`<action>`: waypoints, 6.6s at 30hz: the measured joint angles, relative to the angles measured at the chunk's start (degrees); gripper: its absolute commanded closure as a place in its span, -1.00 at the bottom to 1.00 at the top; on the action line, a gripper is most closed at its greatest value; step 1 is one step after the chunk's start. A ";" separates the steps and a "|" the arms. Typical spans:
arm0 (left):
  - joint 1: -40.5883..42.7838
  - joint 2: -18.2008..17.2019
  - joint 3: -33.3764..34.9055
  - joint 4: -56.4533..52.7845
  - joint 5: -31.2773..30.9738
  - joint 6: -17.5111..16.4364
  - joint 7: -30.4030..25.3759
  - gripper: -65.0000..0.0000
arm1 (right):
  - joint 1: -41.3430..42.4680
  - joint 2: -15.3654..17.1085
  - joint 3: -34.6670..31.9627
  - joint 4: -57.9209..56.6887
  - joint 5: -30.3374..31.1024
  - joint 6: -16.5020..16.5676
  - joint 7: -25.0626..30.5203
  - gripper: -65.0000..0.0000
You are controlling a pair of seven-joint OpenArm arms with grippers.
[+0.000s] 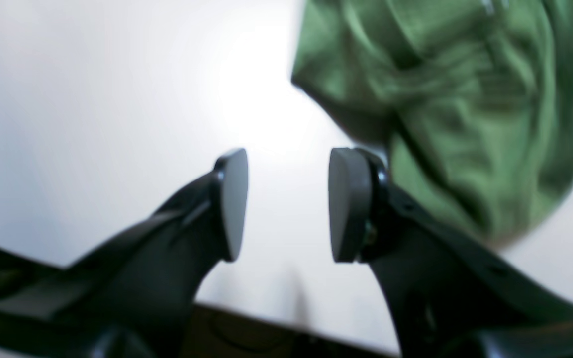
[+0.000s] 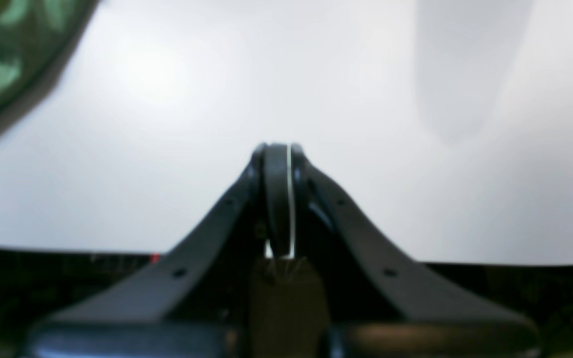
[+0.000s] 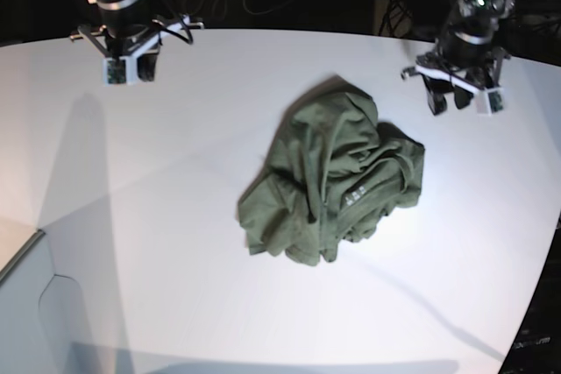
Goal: Layout the t-shirt on the table in an organized manner, then fold the t-shirt properly
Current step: 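Move both grippers out from the rest pose toward the table, then grasp the edge of the crumpled green t-shirt with the left gripper, then lift the t-shirt with the left gripper and swing it across the table, then lower the t-shirt onto the table and drag it with the left gripper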
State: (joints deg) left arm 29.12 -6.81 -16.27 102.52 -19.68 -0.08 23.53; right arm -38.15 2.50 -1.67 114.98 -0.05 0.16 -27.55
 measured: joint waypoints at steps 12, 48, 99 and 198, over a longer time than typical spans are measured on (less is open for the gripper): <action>-15.39 0.31 -1.22 -2.89 -4.70 -0.13 4.76 -0.18 | 1.62 0.68 -1.66 -0.22 0.11 0.04 -3.98 0.43; -30.27 0.31 6.25 -20.04 -4.94 0.50 5.05 1.00 | 3.04 0.63 -1.33 -0.28 0.13 0.04 -4.15 0.19; -70.97 15.15 42.53 -36.00 -17.64 0.72 -3.50 0.61 | 3.13 -0.96 3.34 -0.33 0.33 0.04 -4.35 0.19; -18.73 -7.28 7.93 8.63 -1.75 -0.09 -7.04 1.00 | 6.34 -0.59 6.73 -0.48 0.11 0.04 -4.20 0.18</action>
State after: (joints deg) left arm 10.39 -14.09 -8.34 111.15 -21.43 -0.16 16.49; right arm -31.81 1.91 5.06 114.50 0.05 0.21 -31.75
